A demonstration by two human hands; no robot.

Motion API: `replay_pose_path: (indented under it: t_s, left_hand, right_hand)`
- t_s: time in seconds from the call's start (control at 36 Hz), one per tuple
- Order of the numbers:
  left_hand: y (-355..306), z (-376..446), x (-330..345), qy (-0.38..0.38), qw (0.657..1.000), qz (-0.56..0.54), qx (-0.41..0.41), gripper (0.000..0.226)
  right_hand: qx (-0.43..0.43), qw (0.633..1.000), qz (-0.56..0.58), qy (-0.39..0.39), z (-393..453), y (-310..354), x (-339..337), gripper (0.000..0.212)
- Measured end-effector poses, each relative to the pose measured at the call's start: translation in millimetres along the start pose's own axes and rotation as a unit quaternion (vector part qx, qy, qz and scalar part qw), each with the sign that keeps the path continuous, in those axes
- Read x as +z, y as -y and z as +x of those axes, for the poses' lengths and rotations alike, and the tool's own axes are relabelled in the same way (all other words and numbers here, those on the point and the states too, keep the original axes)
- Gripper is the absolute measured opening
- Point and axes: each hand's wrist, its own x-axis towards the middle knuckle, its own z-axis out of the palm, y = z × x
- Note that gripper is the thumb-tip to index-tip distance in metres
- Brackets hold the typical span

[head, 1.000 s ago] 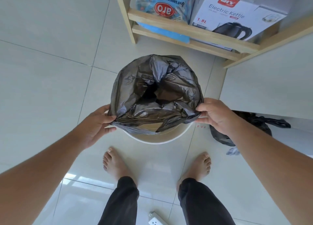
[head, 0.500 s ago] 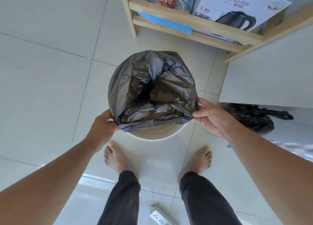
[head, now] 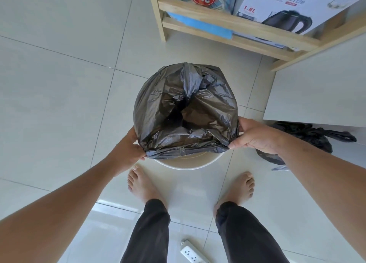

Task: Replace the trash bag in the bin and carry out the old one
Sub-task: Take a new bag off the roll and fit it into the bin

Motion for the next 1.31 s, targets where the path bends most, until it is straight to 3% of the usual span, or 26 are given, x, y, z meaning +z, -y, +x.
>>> replay_pose_path:
  t_s: [0.11, 0.19, 0.31, 0.42, 0.58, 0.69, 0.78, 0.92, 0.97, 1.08, 1.14, 1.22, 1.31]
  left_hand:
    - [3, 1, -4, -0.045, 0.997, 0.046, 0.034, 0.081]
    - [-9, 9, -5, -0.142, 0.982, 0.08, 0.092, 0.07]
    - [-22, 28, -14, -0.146, 0.982, -0.119, 0.024, 0.055]
    - [-28, 31, -17, -0.069, 0.96, -0.272, -0.017, 0.038]
    - [-18, 22, -20, -0.055, 0.994, -0.093, 0.0, 0.035]
    - [-20, 24, -17, -0.089, 0.99, -0.105, 0.01, 0.034]
    - [-25, 25, -15, -0.126, 0.988, -0.09, 0.009, 0.033]
    - [-25, 28, -11, -0.162, 0.986, -0.027, 0.007, 0.017]
    - [-26, 31, -11, -0.178, 0.984, -0.006, 0.007, 0.011]
    - [-29, 33, -13, -0.16, 0.987, 0.006, 0.003, 0.021]
    - [-29, 34, -12, -0.101, 0.987, -0.118, -0.038, 0.024]
    - [-32, 24, -10, 0.03, 0.933, -0.345, -0.097, 0.019]
    - [-26, 13, -3, 0.06, 0.91, -0.4, -0.093, 0.021]
  right_hand:
    - [-0.026, 0.988, -0.134, -0.07, 4, 8, 3, 0.066]
    - [-0.061, 0.983, -0.132, -0.113, 5, 12, 8, 0.064]
    - [-0.11, 0.981, -0.056, -0.152, 7, 19, 10, 0.072]
    - [-0.085, 0.992, 0.0, -0.093, 6, 18, 9, 0.073]
    - [-0.024, 0.99, -0.122, -0.059, 1, 7, 5, 0.064]
    - [-0.037, 0.992, -0.097, -0.067, 2, 12, 10, 0.056]
    - [-0.042, 0.985, -0.146, -0.082, 8, 15, 18, 0.053]
    - [-0.052, 0.976, -0.157, -0.139, 16, 17, 26, 0.043]
    - [-0.052, 0.975, -0.149, -0.16, 20, 18, 26, 0.046]
    - [-0.055, 0.967, -0.167, -0.184, 21, 22, 26, 0.054]
    - [-0.05, 0.964, -0.172, -0.195, 19, 25, 24, 0.049]
    - [-0.047, 0.962, -0.158, -0.216, 19, 29, 17, 0.043]
    - [-0.029, 0.968, -0.139, -0.207, 16, 31, 17, 0.03]
